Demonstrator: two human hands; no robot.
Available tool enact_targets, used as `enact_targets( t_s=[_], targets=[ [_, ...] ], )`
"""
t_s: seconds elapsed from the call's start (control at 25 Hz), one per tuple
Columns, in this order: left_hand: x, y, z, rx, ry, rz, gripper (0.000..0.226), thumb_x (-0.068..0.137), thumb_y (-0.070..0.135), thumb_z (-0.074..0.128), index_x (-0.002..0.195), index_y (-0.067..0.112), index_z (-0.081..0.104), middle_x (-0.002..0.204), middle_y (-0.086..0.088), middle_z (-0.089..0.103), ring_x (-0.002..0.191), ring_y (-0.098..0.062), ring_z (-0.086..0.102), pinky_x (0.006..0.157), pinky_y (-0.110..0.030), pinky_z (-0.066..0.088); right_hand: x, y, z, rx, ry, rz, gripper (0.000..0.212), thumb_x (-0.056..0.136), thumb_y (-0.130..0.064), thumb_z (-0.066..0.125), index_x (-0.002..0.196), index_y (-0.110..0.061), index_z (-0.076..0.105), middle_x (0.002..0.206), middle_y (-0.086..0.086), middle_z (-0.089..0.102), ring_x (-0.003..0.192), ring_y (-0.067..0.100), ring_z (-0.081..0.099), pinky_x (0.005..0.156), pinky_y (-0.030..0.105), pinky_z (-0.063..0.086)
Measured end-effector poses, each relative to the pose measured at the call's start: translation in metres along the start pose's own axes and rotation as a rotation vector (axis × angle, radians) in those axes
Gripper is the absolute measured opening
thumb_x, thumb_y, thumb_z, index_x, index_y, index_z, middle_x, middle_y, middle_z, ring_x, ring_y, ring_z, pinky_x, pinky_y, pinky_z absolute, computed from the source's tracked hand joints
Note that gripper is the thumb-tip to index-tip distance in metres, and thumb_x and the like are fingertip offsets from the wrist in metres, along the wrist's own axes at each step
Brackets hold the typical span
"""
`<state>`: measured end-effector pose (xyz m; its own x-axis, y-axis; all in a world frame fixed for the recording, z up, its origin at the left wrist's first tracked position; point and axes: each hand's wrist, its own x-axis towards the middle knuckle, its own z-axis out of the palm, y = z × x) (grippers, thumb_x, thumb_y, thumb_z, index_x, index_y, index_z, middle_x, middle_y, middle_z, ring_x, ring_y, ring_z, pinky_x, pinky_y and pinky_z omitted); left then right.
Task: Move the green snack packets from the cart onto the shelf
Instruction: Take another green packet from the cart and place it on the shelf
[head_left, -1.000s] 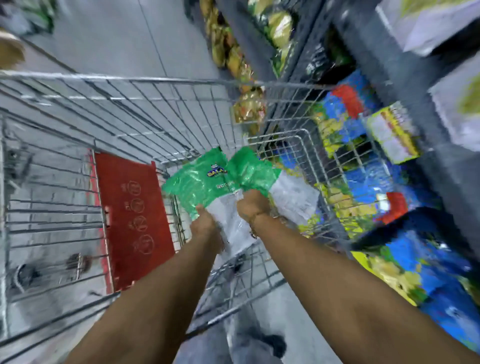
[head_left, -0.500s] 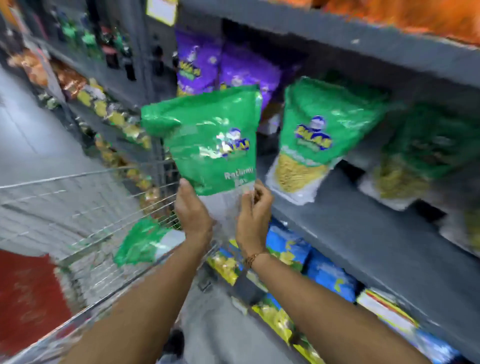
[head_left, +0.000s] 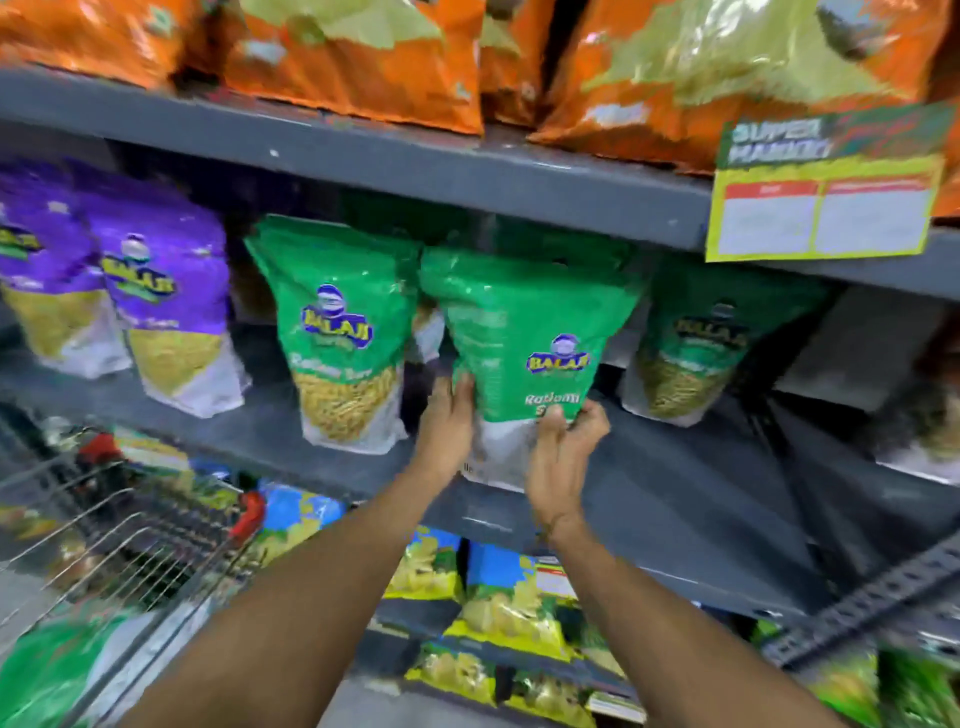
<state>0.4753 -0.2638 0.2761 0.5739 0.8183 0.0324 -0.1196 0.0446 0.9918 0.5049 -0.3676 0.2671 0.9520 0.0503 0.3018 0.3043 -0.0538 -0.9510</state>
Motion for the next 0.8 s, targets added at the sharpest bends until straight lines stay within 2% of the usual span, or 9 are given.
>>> enact_targets(
  t_s=[0.08,0.2,0.28,0.36,0.4,0.48,0.6,0.72,0.8],
  targets=[
    [0.004,-0.020,0.000,0.242,-0.196,-0.014,0.018,0.097,0.022,0.034,0.085,0.017,0.046,0.083,-0.021,0.048,0.091,-0.032,0.057,0.079,-0.041,0.039,0.000,0.019,-0.004,-0.177,0.025,0.049,0.067,0.081,-0.053,0.036,0.127,-0.005,0.043,0.123,0.019,0.050,0.116,0.030,0.043,0.101,0.041,0.032],
    [0.005,-0.037,-0.004,0.457,-0.206,0.123,0.027,0.098,0.034,0.030,0.083,0.022,0.049,0.081,0.002,0.048,0.085,-0.016,0.046,0.081,-0.033,0.033,0.001,0.014,0.004,-0.277,0.169,0.279,0.068,0.080,-0.052,0.040,0.136,-0.014,0.039,0.131,0.023,0.044,0.120,0.037,0.038,0.100,0.043,0.035],
    [0.008,-0.035,-0.007,0.571,-0.151,0.155,0.040,0.095,0.045,0.032,0.072,0.022,0.056,0.067,0.010,0.057,0.073,-0.013,0.050,0.073,-0.031,0.036,0.017,0.007,0.013,-0.107,0.227,0.478,0.058,0.088,-0.035,0.052,0.137,-0.008,0.034,0.129,0.025,0.045,0.122,0.038,0.041,0.097,0.039,0.038],
    [0.010,-0.036,-0.006,0.544,-0.205,0.124,0.058,0.091,0.053,0.033,0.045,0.020,0.046,0.038,0.009,0.051,0.052,-0.015,0.049,0.064,-0.032,0.038,0.038,0.016,0.008,0.135,0.123,0.571,0.047,0.093,-0.026,0.049,0.133,-0.005,0.034,0.123,0.019,0.051,0.123,0.035,0.048,0.092,0.031,0.040],
    [0.002,-0.033,-0.005,0.546,-0.270,0.139,0.063,0.088,0.057,0.035,0.041,0.016,0.043,0.036,0.005,0.049,0.049,-0.016,0.048,0.063,-0.032,0.040,0.045,0.022,0.001,0.224,0.073,0.604,0.038,0.095,-0.027,0.046,0.127,-0.009,0.039,0.121,0.017,0.053,0.123,0.034,0.049,0.096,0.035,0.042],
    [-0.008,-0.033,-0.007,0.477,-0.270,0.145,0.056,0.078,0.060,0.049,0.048,0.014,0.035,0.045,-0.001,0.039,0.049,-0.018,0.039,0.056,-0.033,0.033,0.052,0.035,-0.015,0.243,0.091,0.593,0.022,0.096,-0.030,0.041,0.109,-0.013,0.048,0.117,0.019,0.059,0.115,0.033,0.055,0.099,0.042,0.044],
    [0.003,-0.030,-0.011,0.531,-0.069,0.291,0.061,0.055,0.060,0.073,0.070,0.017,0.032,0.065,0.001,0.036,0.061,-0.019,0.037,0.056,-0.037,0.032,0.031,0.033,-0.024,0.215,0.157,0.460,0.019,0.098,-0.029,0.036,0.100,-0.016,0.050,0.105,0.012,0.057,0.100,0.021,0.051,0.086,0.028,0.040],
    [0.019,-0.018,0.005,0.362,-0.193,0.104,0.088,0.053,0.048,0.080,0.121,0.017,0.034,0.108,0.002,0.047,0.102,-0.018,0.049,0.084,-0.033,0.041,0.011,0.025,-0.008,0.213,0.018,0.356,0.027,0.098,-0.033,0.034,0.111,-0.021,0.054,0.122,0.008,0.058,0.116,0.019,0.052,0.101,0.033,0.041],
    [0.019,-0.015,0.013,0.305,-0.296,-0.008,0.089,0.056,0.043,0.079,0.129,0.024,0.033,0.111,0.006,0.054,0.108,-0.018,0.054,0.087,-0.030,0.042,0.013,0.023,0.000,0.169,-0.054,0.339,0.037,0.098,-0.036,0.032,0.125,-0.019,0.050,0.140,0.006,0.046,0.132,0.018,0.040,0.114,0.037,0.030]
  ],
)
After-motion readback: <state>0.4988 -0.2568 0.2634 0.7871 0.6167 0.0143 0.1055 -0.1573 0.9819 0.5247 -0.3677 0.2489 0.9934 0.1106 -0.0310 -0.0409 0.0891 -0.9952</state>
